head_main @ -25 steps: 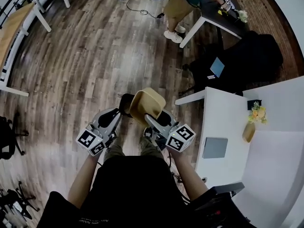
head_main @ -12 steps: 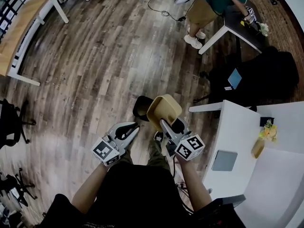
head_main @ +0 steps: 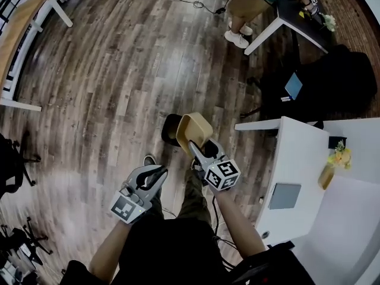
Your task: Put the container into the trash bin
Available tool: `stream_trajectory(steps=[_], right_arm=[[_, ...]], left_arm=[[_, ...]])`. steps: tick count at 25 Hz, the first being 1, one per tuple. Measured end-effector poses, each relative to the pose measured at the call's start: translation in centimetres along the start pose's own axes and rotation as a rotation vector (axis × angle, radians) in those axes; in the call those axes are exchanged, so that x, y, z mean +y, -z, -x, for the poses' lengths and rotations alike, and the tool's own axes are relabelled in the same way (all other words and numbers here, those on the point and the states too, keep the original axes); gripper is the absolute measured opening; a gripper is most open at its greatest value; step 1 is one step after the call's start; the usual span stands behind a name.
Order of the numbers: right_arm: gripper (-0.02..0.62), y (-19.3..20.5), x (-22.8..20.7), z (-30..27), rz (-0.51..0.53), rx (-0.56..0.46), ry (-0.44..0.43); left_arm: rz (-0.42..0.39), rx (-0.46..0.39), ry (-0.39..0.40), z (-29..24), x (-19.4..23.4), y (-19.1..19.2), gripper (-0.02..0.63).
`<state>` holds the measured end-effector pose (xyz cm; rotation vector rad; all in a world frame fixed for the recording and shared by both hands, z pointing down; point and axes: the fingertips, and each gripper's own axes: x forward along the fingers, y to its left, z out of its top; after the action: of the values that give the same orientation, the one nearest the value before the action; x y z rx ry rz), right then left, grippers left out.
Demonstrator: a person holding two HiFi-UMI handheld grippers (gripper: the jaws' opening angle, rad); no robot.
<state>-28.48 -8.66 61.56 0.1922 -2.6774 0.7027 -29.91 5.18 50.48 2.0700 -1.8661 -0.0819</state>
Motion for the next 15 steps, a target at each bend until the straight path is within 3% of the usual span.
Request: stream_trajectory(steps=[15], right_arm=[[0.221, 13.0, -7.2, -6.4, -0.012, 0.135, 0.172]], left_arm=[[-0.018, 0.069, -0.010, 1.0, 1.7, 6.7, 0.035]])
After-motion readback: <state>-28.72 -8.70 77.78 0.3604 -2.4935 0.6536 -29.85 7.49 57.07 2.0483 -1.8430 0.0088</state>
